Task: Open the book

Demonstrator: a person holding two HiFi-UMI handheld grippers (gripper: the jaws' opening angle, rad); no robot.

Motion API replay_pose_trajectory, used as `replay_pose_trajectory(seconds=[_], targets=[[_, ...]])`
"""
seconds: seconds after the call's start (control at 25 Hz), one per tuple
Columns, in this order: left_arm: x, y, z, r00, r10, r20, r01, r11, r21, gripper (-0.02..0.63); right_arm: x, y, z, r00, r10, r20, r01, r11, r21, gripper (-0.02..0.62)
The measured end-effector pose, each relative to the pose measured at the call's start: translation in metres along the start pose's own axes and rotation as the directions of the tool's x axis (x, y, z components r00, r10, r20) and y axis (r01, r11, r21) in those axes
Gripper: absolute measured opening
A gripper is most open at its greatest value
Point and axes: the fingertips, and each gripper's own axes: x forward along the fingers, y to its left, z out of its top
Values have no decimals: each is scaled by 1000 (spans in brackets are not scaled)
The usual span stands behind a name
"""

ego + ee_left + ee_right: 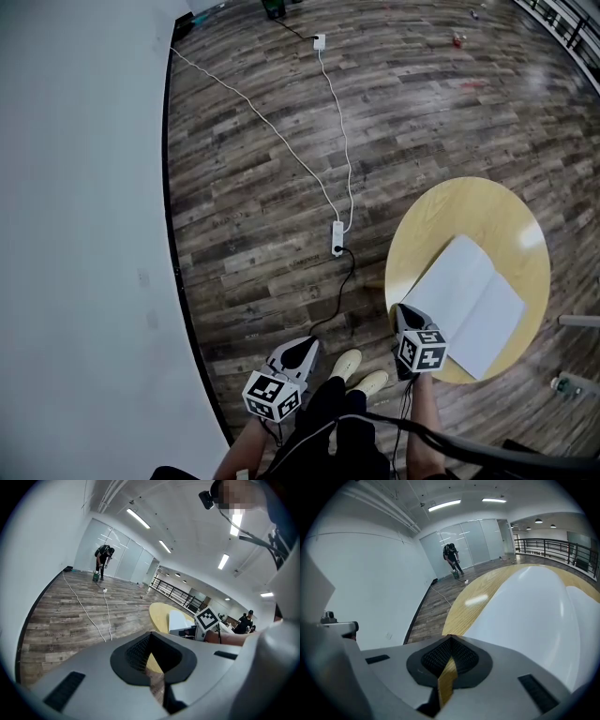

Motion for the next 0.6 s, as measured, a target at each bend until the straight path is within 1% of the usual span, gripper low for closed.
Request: replay_pose_trajectory(seconds=[0.16, 0.36, 0.4, 0.44, 0.48, 0.52, 0.6], targets=[[-3, -1, 0, 1000, 3, -3, -3, 1000, 3, -2, 0, 0, 3, 1000, 8, 13, -8, 1000, -2, 3], [-6, -7, -5, 1000, -6, -2, 6, 1000, 10, -2, -3, 3, 2, 998, 31, 63, -32, 999, 9, 5], [-6, -8, -4, 1000, -8, -1, 8, 1000, 13, -2, -4, 6, 3, 997, 49, 66, -51, 999, 15, 40], [-6, -9, -3, 1000, -10, -1, 10, 1000, 15, -2, -3, 10, 4, 996, 68, 66, -70, 997, 19, 108], [-6, -11, -3, 1000, -11, -2, 11, 1000, 16, -2, -3, 13, 4, 995, 82, 62, -83, 996, 19, 116], [-7, -11, -3, 1000, -13, -3, 13, 1000, 18, -2, -3, 15, 4, 994, 90, 58, -91, 996, 18, 144], [-9, -12, -5, 1000, -13, -3, 13, 1000, 21, -2, -1, 18, 2, 994, 96, 51, -97, 995, 15, 170]])
